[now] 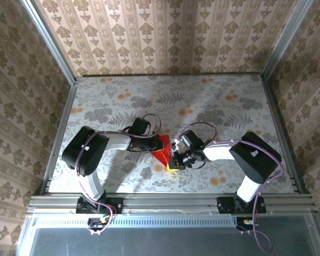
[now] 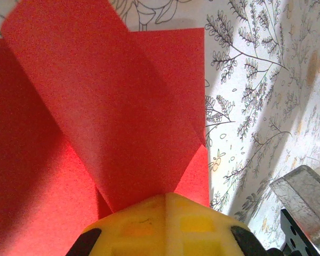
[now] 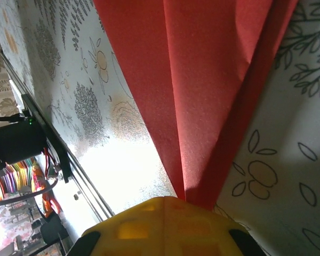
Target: Fold a paper plane with a square sheet of paper (fold left side to right side)
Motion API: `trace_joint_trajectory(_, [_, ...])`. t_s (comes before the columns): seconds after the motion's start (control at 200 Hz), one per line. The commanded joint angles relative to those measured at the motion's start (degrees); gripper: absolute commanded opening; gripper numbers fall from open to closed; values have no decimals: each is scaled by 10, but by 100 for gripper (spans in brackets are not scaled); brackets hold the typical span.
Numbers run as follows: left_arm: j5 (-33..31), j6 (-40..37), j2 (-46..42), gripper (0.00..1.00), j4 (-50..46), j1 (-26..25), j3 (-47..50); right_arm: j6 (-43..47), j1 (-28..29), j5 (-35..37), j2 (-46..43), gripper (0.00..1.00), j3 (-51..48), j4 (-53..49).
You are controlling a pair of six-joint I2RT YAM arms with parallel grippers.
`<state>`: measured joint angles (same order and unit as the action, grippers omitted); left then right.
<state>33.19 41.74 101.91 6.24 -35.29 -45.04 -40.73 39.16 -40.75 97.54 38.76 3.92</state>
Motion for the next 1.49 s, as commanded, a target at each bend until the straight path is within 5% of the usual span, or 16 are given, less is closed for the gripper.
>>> trace_joint_trajectory(0.0, [-33,-16,8,0,-47,-6,19,-4,4,0,8,1,-11,6])
trace_joint_trajectory(1.04, [-37,-13,10,0,-41,-5,24,5,5,30,-23,1,-43,-31])
trace_joint_trajectory(1.49, [-39,-14,5,0,-47,-4,20,15,7,30,-133,1,-31,-81])
